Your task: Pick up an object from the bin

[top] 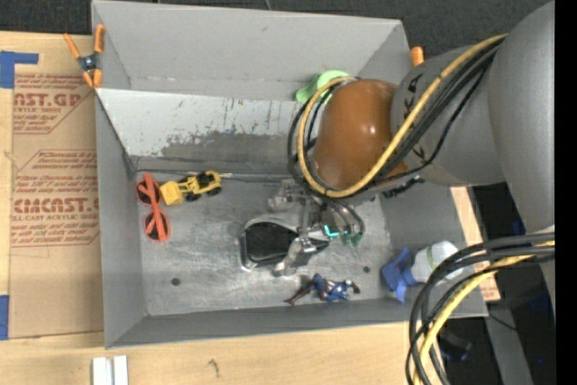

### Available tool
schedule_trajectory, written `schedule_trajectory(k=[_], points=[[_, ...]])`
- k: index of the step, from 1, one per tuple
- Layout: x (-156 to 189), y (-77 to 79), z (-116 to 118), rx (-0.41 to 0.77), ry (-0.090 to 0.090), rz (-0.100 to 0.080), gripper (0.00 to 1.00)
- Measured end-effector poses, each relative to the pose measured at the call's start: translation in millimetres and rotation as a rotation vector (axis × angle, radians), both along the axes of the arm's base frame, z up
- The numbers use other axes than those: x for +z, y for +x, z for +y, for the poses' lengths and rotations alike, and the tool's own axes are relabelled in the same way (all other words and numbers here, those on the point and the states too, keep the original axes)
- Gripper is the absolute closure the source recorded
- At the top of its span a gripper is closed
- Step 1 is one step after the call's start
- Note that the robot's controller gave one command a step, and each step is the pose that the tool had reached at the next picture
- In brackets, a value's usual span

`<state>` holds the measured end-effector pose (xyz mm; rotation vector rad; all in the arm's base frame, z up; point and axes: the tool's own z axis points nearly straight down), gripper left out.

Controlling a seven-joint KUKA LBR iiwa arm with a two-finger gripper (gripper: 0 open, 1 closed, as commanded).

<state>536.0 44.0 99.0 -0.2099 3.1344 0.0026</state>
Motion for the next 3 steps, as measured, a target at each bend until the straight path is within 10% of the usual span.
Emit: schedule_trajectory(k=[1,2,3], points=[[0.6,0.0,-0.1,0.0,0.0,0.001,1.0],[0.0,0.0,0.1,0.0,0.0,0.0,0.0],[0.6,0.1,-0.1,0.0,0.0,0.0,1.0]])
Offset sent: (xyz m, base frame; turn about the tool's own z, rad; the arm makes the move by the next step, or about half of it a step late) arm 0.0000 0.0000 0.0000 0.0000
